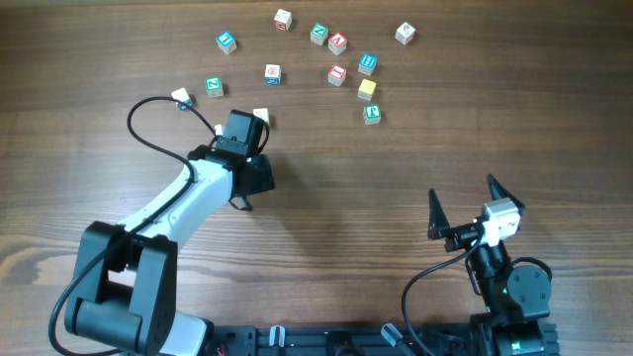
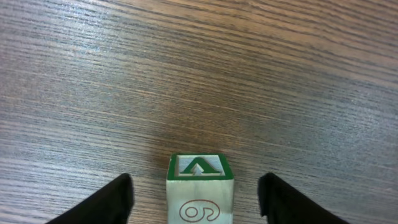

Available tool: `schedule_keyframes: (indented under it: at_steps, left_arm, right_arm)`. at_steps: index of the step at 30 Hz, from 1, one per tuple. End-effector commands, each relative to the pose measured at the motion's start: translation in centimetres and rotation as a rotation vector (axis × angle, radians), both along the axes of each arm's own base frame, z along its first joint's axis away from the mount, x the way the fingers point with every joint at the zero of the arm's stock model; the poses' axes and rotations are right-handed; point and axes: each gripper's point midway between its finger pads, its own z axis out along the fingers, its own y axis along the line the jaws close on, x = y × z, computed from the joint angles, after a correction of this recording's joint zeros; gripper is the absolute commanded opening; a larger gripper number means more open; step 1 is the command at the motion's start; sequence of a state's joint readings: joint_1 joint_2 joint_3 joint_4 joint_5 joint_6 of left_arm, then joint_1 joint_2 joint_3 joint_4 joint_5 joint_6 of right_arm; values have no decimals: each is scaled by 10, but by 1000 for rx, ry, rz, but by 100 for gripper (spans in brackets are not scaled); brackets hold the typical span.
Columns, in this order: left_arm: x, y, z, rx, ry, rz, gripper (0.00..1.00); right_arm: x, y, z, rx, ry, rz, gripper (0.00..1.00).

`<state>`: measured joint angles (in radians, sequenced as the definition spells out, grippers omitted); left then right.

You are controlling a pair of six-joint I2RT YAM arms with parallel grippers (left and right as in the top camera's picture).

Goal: Form a horizontal line
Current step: 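Carry the green-lettered block down toward the table center, then lower the green-lettered block onto the table and open the left gripper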

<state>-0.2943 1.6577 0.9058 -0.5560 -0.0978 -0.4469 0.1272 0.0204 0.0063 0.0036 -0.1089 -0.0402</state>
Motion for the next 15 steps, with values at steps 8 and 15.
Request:
schedule_keyframes:
  at_steps: [8, 15]
  left_arm:
    - [6, 1, -4, 21, -22, -45, 18]
    - [5, -2, -4, 23, -17, -125, 28]
  right_arm:
    - [-1, 1, 2, -10, -12, 9, 100]
    - [-1, 1, 2, -10, -12, 9, 100]
